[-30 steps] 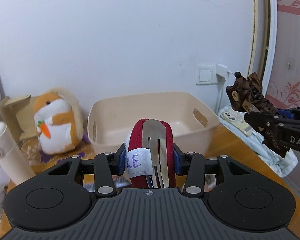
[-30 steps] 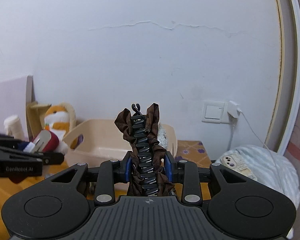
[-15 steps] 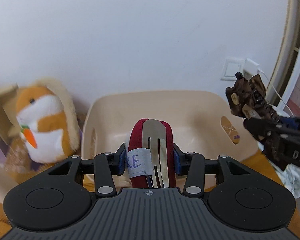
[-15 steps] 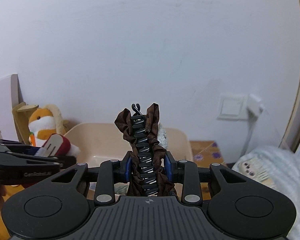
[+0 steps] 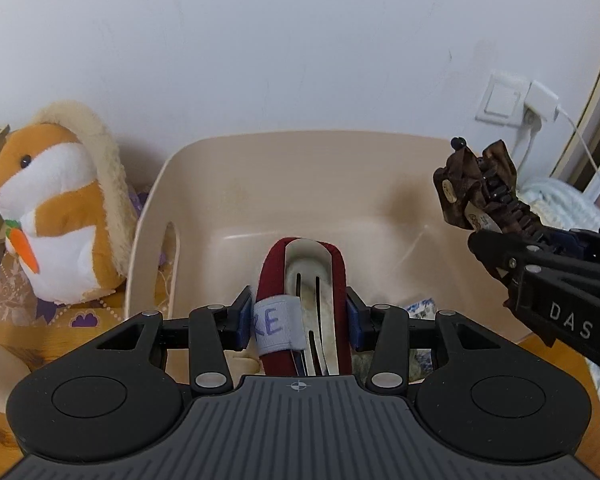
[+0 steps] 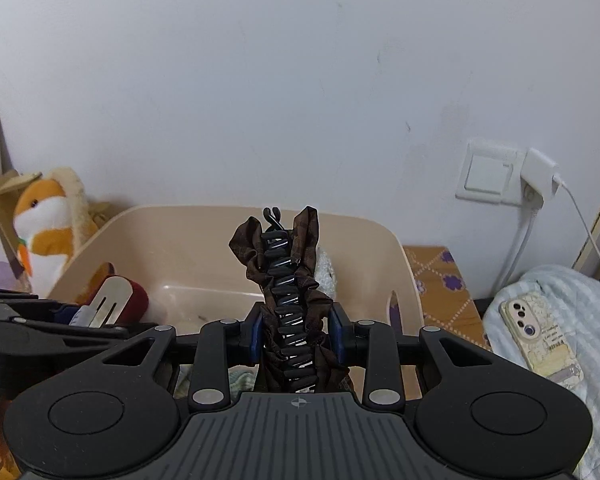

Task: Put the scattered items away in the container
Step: 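Carry both clips over the basket and open both grippers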

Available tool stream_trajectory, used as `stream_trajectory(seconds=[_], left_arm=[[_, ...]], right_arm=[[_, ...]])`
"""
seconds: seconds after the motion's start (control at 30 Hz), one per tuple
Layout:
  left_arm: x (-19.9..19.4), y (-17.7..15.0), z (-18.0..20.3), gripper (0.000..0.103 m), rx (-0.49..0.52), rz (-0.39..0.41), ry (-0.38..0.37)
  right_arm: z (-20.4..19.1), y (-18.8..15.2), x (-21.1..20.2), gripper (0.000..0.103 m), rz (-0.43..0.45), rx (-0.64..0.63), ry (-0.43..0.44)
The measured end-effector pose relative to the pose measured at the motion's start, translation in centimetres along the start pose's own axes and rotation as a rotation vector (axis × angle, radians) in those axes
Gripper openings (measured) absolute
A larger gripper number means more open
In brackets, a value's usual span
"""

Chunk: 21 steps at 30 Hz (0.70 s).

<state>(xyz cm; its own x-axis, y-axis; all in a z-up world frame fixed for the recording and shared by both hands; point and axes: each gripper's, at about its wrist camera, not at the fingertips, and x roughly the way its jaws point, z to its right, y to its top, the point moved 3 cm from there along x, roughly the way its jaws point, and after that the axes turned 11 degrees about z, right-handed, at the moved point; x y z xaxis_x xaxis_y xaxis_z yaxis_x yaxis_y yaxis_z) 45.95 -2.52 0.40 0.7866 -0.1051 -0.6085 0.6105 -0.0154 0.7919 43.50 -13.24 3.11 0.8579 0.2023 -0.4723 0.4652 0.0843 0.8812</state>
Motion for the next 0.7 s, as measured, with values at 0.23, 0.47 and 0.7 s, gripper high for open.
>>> stream_trajectory(seconds=[0.23, 0.47, 0.7], left_arm=[[0.8, -0.5, 0.2, 0.046, 0.037, -0.028, 0.014], [-2.0, -0.6, 1.1, 0.07, 0.105, 0.047, 0.04], [-6.3, 0.0, 1.2, 0.077, 0.101, 0.133, 0.036]], right_arm=[[0.0, -1.0, 1.0, 0.036, -0.034, -0.015, -0.016], [-0.3, -0.6, -1.5, 0.052, 0.028, -0.049, 0.001], [0.2, 0.0, -6.7, 0.06, 0.131, -0.077, 0.01]])
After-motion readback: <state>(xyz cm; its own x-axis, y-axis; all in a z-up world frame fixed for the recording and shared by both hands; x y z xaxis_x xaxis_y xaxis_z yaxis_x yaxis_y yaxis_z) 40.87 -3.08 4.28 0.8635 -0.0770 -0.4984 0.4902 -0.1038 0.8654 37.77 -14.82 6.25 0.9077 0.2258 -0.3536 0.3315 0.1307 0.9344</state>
